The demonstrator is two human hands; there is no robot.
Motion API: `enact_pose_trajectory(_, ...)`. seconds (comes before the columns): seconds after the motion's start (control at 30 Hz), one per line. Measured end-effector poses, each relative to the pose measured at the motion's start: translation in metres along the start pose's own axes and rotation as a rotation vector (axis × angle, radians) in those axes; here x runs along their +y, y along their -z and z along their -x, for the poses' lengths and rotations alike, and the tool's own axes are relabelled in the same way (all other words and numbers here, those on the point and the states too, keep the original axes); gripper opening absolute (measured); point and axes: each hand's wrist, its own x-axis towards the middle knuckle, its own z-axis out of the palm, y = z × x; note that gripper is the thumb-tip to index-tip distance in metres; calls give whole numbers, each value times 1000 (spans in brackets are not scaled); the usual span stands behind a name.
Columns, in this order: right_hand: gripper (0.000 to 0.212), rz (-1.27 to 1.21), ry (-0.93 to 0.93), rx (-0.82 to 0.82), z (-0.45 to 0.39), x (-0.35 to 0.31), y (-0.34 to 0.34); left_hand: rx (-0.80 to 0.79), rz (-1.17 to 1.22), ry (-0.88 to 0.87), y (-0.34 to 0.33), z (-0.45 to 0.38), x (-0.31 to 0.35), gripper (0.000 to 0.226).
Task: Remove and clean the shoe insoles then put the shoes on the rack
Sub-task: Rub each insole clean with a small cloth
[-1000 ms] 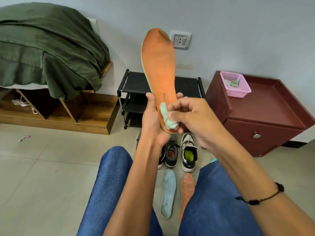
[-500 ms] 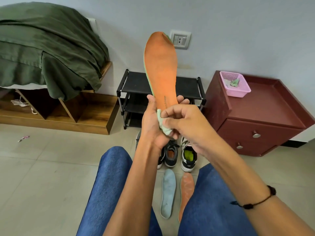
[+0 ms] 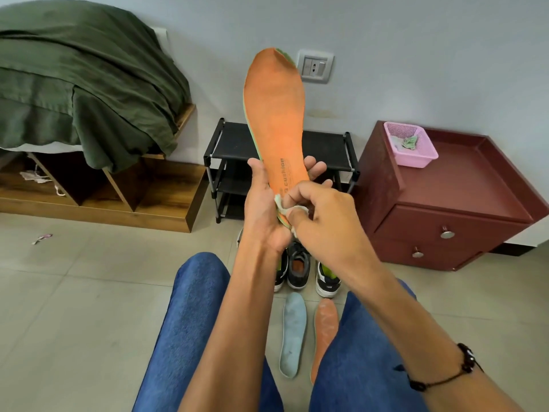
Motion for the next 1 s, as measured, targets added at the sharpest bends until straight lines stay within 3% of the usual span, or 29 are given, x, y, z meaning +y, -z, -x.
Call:
enact_pose_trajectory(0.1, 20, -504, -190, -194, 2, -9, 8, 8, -88, 39, -3, 2, 0, 80)
enact_pose_trajectory(0.2, 26, -631, -176, -120, -4, -10, 21, 17, -92, 53, -7, 1, 0, 78)
enact_pose_trajectory(0.27, 28, -413, -53, 59, -14, -6, 34, 20, -56, -6, -6, -1, 1, 71)
enact_pose_trajectory(0.33, 21, 11, 87, 174, -23, 0, 37, 26, -55, -56, -4, -1, 1, 67)
enact_pose_trajectory(0.4, 11, 291, 176, 179, -22, 3, 27, 23, -37, -49, -4, -1, -1, 68)
enact_pose_trajectory(0.47, 16, 360, 165, 148, -14, 1, 10, 34, -33, -13, -5, -1, -3, 73)
enact_pose_trajectory(0.63, 14, 61, 0, 24, -1, -5, 0, 57, -86, 58, -2, 0, -4, 81)
enact_pose_trajectory(0.73, 22, -367, -175, -94, -4, -9, 12, 26, -57, 75, -7, 1, -1, 80)
enact_pose_trajectory(0.8, 24, -539, -233, -67, -11, -9, 24, 9, -22, 66, -8, 1, 1, 77)
enact_pose_trajectory(0.87, 24, -374, -135, 57, -21, -6, 34, 10, -11, 18, -6, 0, 0, 71)
enact_pose_trajectory(1.0, 15, 224, 92, 221, -33, 0, 29, 37, -23, -31, -6, -2, -4, 63)
